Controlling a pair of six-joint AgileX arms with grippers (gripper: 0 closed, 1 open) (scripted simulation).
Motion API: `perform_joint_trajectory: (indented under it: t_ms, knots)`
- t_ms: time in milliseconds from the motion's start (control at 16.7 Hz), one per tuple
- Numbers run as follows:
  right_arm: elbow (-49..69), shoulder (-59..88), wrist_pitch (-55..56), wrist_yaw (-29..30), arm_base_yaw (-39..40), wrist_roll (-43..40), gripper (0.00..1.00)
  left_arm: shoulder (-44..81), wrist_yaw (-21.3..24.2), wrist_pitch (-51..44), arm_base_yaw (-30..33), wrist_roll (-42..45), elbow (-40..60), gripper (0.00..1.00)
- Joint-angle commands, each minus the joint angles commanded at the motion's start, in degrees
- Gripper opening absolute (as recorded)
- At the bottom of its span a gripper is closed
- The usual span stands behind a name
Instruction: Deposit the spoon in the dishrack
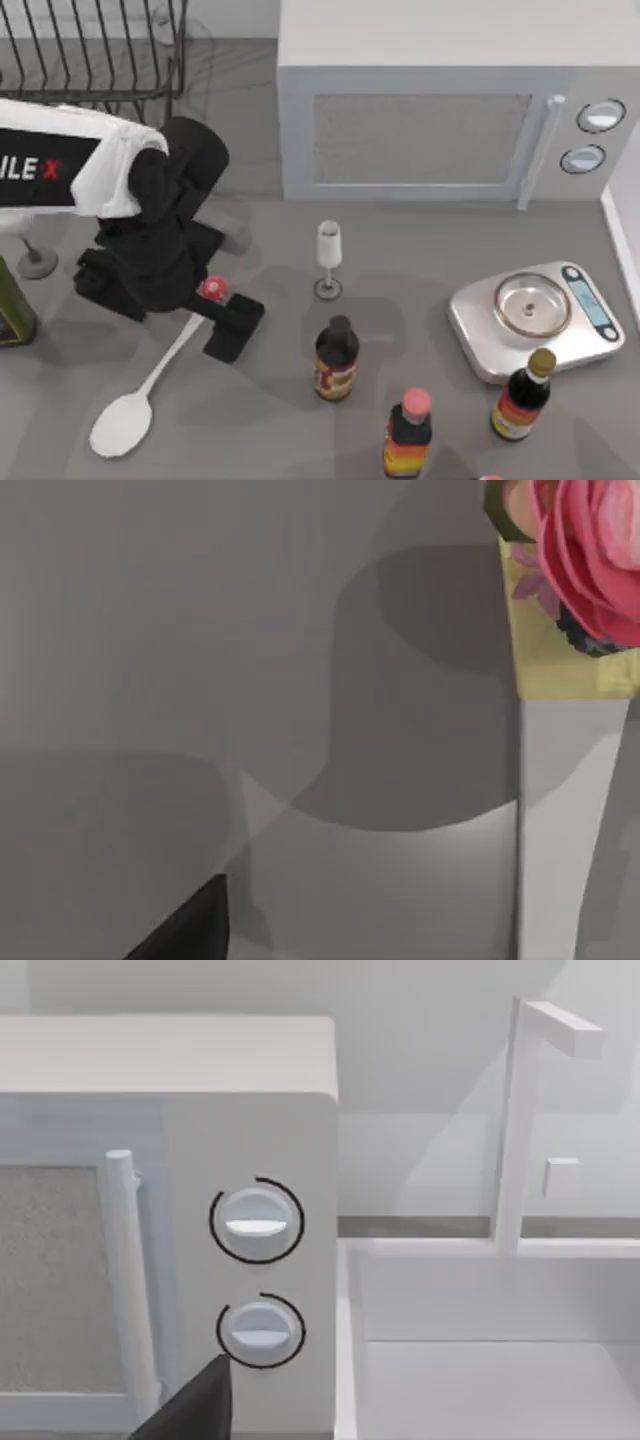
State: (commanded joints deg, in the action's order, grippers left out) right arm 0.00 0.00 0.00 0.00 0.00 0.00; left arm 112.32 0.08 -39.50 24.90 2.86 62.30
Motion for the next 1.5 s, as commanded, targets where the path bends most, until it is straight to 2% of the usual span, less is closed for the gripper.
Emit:
perform_joint_trajectory:
  t_ms: [300,1080,1500]
  knots:
    - [0.0,0.0,0.0,0.0,0.0,0.0,1.0,0.4,0.0,0.6,0.0,0.0,-0.4,1.0]
    - [0.0,0.0,0.0,0.0,0.0,0.0,1.0,0.4,0.0,0.6,0.0,0.0,-0.4,0.02]
    - [0.0,0.0,0.0,0.0,0.0,0.0,1.0,0.4,0.0,0.6,0.0,0.0,-0.4,0.0]
